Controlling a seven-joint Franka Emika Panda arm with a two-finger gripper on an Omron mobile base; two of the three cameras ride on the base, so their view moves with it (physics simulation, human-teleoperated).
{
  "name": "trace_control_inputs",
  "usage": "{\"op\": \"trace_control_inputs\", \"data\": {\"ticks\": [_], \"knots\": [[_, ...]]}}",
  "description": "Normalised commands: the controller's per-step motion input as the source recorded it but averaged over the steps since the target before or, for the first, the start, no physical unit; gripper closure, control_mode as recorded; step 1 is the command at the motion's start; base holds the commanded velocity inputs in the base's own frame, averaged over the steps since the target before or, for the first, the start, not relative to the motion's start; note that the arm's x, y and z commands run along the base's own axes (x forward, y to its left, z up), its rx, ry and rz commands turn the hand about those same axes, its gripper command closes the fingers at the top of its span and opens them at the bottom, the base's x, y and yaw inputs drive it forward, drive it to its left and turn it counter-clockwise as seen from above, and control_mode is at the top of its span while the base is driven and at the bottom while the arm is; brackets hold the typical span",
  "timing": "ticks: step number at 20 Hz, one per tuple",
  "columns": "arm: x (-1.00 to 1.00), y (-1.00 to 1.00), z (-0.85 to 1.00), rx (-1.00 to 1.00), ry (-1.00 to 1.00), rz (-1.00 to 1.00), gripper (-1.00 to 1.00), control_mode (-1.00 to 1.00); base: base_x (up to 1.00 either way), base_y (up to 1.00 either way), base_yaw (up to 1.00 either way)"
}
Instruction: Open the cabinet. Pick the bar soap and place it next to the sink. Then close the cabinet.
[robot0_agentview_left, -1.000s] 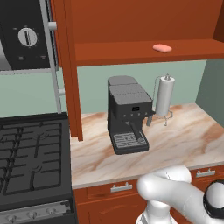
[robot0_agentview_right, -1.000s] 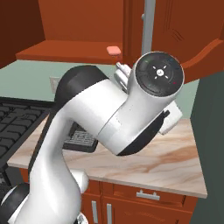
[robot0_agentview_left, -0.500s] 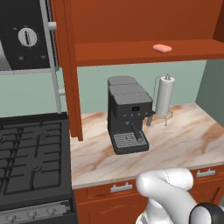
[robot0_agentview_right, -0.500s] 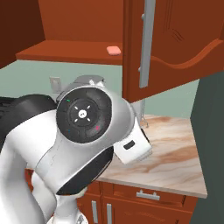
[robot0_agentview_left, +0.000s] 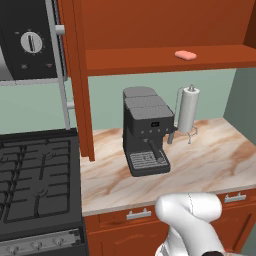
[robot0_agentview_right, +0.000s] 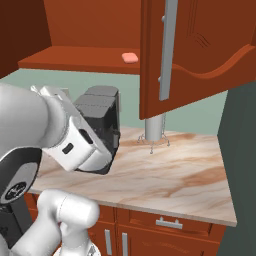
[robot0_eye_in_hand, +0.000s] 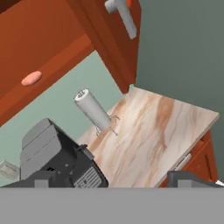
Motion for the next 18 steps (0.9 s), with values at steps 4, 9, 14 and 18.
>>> {"op": "trace_control_inputs", "data": {"ticks": [4,9,14,18], "knots": [[-0.03,0.99,0.02,-0.13,-0.06,0.0,-1.0,-1.0,0.0,0.0,0.0],[0.11,0.66,0.0,-0.24,-0.01,0.0,-1.0,-1.0,0.0,0.0,0.0],[0.42,0.09,0.0,-0.37,0.02,0.0,-1.0,-1.0,0.0,0.0,0.0],[0.63,-0.09,0.0,-0.42,0.09,0.0,-1.0,-1.0,0.0,0.0,0.0]]}}
